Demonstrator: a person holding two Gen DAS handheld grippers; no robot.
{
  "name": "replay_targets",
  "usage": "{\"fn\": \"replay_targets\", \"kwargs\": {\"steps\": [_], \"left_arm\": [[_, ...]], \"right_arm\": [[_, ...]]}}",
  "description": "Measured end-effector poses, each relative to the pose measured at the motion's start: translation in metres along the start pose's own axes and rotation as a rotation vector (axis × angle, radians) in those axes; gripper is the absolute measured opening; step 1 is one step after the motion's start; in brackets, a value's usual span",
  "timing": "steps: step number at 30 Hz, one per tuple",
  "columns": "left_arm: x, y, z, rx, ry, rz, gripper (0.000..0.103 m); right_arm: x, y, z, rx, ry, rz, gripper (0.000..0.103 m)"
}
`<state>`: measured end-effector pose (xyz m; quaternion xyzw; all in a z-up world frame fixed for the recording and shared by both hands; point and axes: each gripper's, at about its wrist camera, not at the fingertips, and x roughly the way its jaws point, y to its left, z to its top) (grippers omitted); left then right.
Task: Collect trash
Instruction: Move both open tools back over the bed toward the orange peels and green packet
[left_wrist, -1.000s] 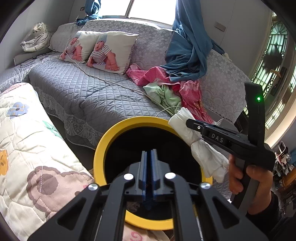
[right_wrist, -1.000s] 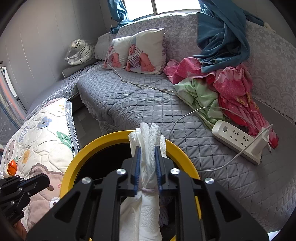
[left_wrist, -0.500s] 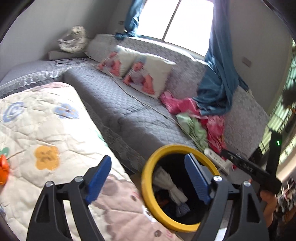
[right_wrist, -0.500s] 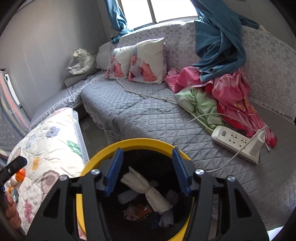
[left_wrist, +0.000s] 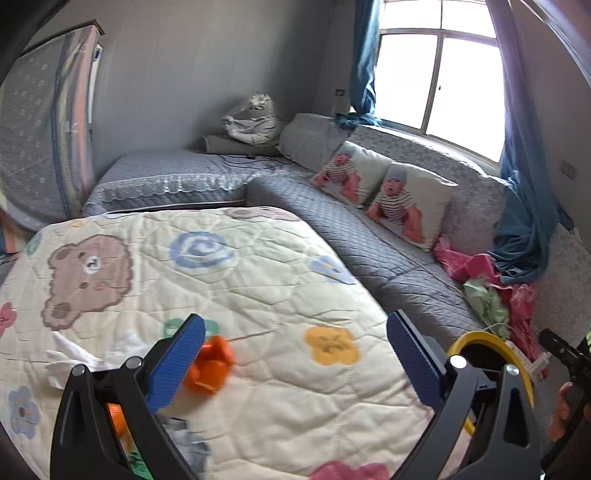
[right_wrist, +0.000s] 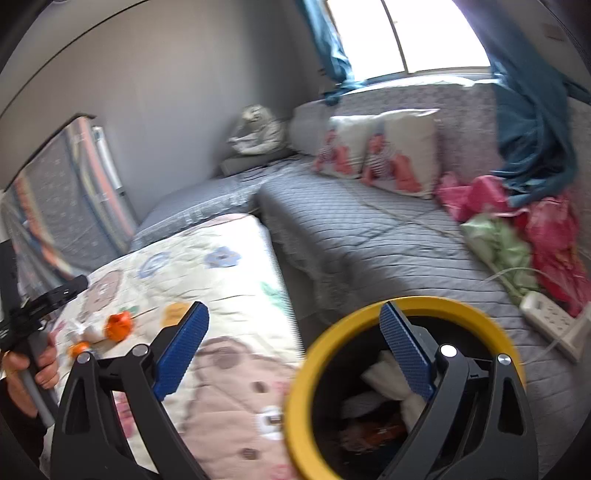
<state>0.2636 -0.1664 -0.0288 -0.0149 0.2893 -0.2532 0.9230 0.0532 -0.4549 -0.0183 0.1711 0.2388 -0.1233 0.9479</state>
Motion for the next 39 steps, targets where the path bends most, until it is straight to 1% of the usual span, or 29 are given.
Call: {"fn": "replay_targets", "kwargs": {"steps": [5,8,11,15,19,23,27,33,39], "left_arm": [[-0.022,0.086,-0.004,-0.046,-0.015,0.138,0.095],[-0.036,0.125,-0.008,-0.077,-0.025,0.180,0.095],[-0.048,0.157,-0.014,-0.108,-0.031,0.225,0.095],[-0.056,0.186,-0.025,-0.152,-0.022,0.243,0.095],[-0.049,0.198,-0.035,-0.147,0.013,0.239,0.095],[-0.042,0.209,-0.043,-0.159,0.036,0.208,0.095],[-0.034,0.217,-0.049,-0.159,0.049,0.184,0.095],[-0.019,0.226,-0.049,-0.180,0.067,0.173,0.095],[-0.003,0.226,-0.046,-0.187,0.079,0.166,0.095]], "right_arm": [[0.019,0.065,-0.007,-0.075,0.043,0.145,0.090],[0.030,0.107,-0.014,-0.127,0.077,0.219,0.090],[0.043,0.150,-0.025,-0.179,0.119,0.292,0.090],[0.056,0.203,-0.048,-0.254,0.183,0.367,0.091],[0.068,0.248,-0.074,-0.322,0.253,0.423,0.091],[0.077,0.280,-0.091,-0.390,0.293,0.444,0.091],[0.085,0.298,-0.096,-0.424,0.317,0.453,0.091],[0.101,0.313,-0.100,-0.453,0.338,0.420,0.091],[0.114,0.326,-0.107,-0.483,0.366,0.402,0.091]]}}
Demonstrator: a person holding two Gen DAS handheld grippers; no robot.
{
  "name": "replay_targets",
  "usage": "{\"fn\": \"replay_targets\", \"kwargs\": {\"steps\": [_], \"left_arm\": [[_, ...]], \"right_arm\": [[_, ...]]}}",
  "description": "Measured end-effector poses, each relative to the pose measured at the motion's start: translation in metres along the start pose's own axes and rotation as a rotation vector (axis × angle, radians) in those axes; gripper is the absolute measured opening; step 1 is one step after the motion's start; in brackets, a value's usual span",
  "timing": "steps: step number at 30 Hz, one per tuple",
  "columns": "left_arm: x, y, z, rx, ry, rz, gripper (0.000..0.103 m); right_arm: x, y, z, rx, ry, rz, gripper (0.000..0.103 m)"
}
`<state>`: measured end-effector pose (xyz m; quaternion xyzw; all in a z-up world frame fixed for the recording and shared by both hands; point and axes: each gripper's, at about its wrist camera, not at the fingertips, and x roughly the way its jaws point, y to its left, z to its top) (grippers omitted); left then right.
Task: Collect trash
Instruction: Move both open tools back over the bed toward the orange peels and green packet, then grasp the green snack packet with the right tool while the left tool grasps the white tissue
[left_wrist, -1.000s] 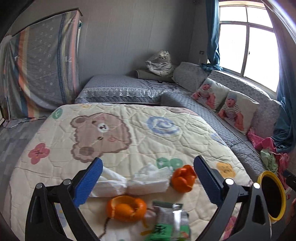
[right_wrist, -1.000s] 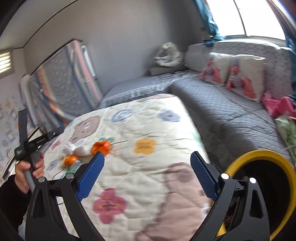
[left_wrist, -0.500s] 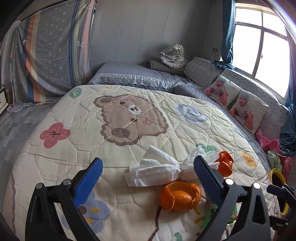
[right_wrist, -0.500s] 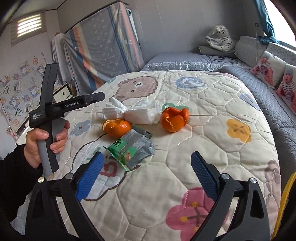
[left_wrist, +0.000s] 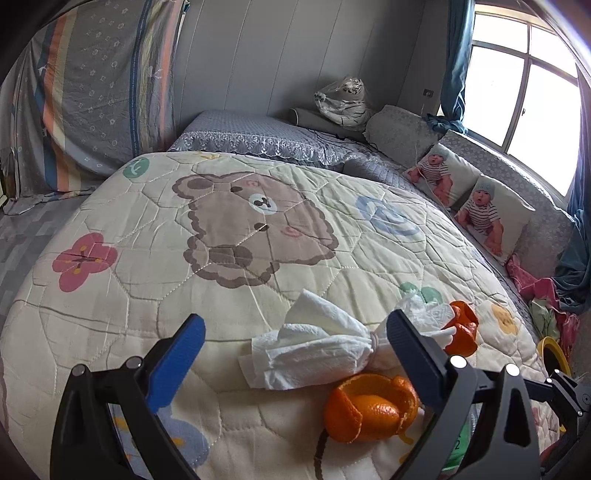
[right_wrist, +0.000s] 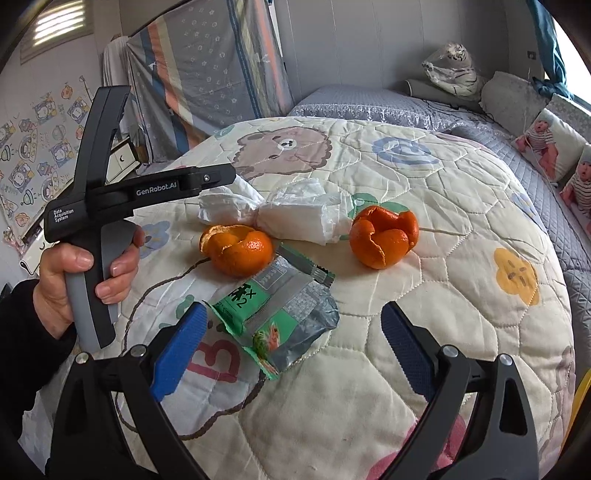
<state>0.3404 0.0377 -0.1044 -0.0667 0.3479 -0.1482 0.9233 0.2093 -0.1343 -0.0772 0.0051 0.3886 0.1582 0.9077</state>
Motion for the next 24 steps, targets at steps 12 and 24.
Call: {"fn": "replay_targets", "kwargs": {"steps": [12,24], "left_arm": [[0.020,-0.008,0.000,-0.003,0.035,-0.031,0.094],[0.035,-0.014,0.000,0.001,0.065,-0.049,0.057]], "right_arm": [[0.026,0.011,0.002,-0.014,0.062,-0.018,0.090],[0.040,0.017,0.000,-0.037,0.090,-0.051,0.078]]}}
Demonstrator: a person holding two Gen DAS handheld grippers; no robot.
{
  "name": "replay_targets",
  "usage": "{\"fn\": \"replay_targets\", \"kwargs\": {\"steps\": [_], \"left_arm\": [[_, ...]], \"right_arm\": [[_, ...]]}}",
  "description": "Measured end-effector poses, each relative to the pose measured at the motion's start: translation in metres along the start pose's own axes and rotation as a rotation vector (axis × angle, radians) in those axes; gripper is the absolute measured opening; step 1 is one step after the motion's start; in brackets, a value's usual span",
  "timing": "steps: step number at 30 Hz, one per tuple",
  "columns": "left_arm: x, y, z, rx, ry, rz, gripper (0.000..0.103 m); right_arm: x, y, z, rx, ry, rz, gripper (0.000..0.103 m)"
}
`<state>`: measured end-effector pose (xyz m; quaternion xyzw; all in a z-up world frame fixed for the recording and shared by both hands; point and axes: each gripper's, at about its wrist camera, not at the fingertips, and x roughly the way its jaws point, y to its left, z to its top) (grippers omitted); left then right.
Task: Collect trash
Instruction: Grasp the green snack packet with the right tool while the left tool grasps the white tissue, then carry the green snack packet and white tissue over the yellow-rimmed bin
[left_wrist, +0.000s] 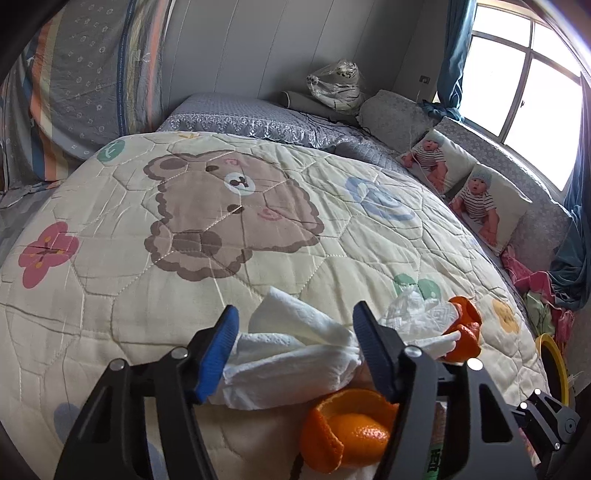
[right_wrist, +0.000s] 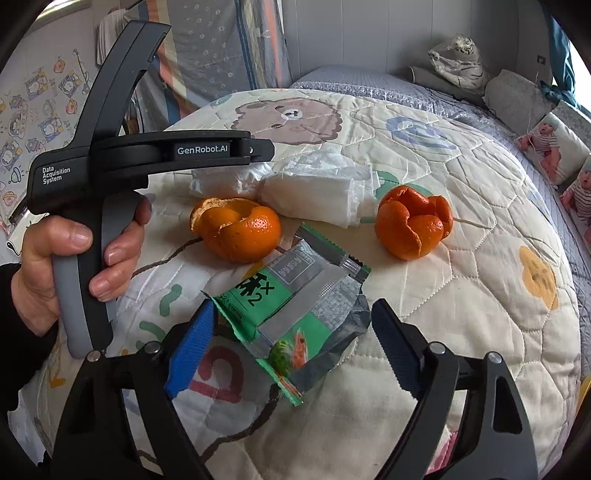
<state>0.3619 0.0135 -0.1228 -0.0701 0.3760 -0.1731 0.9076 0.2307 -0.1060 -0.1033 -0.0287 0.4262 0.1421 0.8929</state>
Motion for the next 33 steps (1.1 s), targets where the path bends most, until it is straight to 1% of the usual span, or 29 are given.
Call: {"fn": "replay_targets", "kwargs": {"steps": [3,4,5,6,7,8,10,11,13,14,20,24,33], "left_arm": [[0.003,-0.003,0.000,0.012,0.000,-0.011,0.043],[0.004,-0.004,-0.001,0.019,0.004,-0.011,0.036],[0.005,-0.005,-0.001,0.025,0.006,-0.012,0.032],[0.006,-0.006,-0.001,0.030,0.007,-0.015,0.030],[0.006,-0.007,-0.002,0.036,0.005,-0.012,0.025],[0.006,-0.008,-0.002,0.041,0.001,-0.009,0.018],[0.005,-0.009,-0.002,0.050,-0.003,-0.009,0.011],[0.004,-0.010,-0.002,0.052,-0.006,-0.006,0.009],[0.004,-0.009,-0.001,0.047,-0.008,-0.007,0.007],[0.003,-0.009,-0.001,0.044,-0.010,-0.006,0.007],[-0.005,-0.002,0.003,0.021,-0.031,-0.006,0.007],[-0.012,0.003,0.007,0.008,-0.043,-0.001,0.007],[-0.026,0.012,0.013,-0.026,-0.065,0.007,0.006]], "right_arm": [[0.001,-0.001,0.000,0.002,0.001,0.004,0.071],[0.001,-0.001,0.000,0.000,-0.001,0.005,0.070],[0.001,0.000,0.000,-0.003,-0.003,0.005,0.066],[0.002,0.000,0.000,-0.005,-0.003,0.002,0.064],[0.003,0.001,0.000,-0.006,0.000,0.004,0.062],[0.004,0.001,0.000,-0.006,0.003,0.007,0.057],[0.006,0.002,-0.001,-0.009,0.013,0.010,0.047],[0.008,0.002,-0.001,-0.010,0.022,0.010,0.038],[0.008,0.001,-0.001,-0.008,0.023,0.020,0.032],[0.007,0.001,-0.001,-0.007,0.021,0.022,0.026],[0.002,-0.006,0.003,0.003,-0.009,0.006,0.008],[-0.003,-0.007,0.005,0.001,-0.023,0.002,0.004],[-0.016,-0.012,0.006,0.015,-0.052,-0.017,0.003]]}}
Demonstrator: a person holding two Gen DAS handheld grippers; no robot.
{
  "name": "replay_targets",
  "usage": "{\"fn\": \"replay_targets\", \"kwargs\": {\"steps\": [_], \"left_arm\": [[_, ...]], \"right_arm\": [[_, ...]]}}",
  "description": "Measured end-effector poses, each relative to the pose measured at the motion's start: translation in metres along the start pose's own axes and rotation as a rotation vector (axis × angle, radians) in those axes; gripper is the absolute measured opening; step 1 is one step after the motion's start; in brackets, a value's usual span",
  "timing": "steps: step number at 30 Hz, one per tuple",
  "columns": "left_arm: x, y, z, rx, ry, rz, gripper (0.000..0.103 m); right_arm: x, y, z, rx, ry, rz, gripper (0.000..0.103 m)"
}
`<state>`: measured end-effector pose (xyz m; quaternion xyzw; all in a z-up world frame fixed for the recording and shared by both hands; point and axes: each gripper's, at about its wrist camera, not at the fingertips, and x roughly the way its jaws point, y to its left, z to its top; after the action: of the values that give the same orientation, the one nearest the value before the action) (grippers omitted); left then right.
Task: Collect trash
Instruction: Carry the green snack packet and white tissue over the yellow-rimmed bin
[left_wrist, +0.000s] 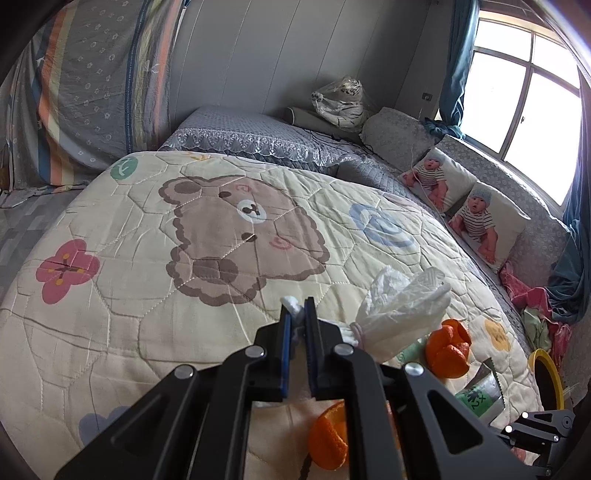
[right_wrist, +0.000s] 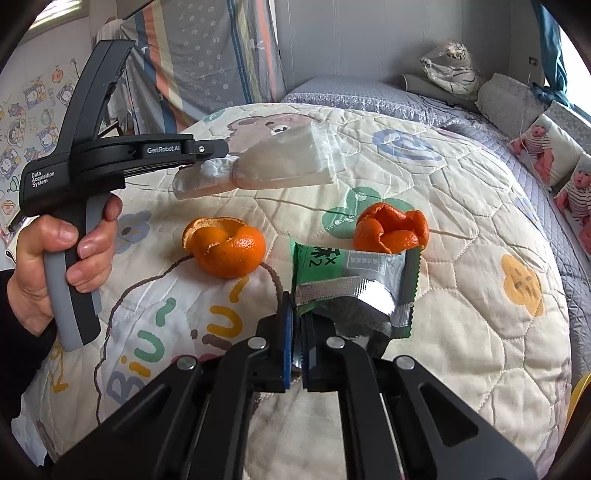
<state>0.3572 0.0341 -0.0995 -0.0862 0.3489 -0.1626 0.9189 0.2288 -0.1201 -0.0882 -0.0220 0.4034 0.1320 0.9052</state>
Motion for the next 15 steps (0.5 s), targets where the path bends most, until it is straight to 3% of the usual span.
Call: {"fn": "replay_targets", "kwargs": {"steps": [15], "left_arm": [[-0.043,-0.019,0.005,0.012,-0.055,-0.009,0.006]], "right_arm": [[-0.046,-0.052,0.002,0.092,-0.080,-0.086,0.003]]}}
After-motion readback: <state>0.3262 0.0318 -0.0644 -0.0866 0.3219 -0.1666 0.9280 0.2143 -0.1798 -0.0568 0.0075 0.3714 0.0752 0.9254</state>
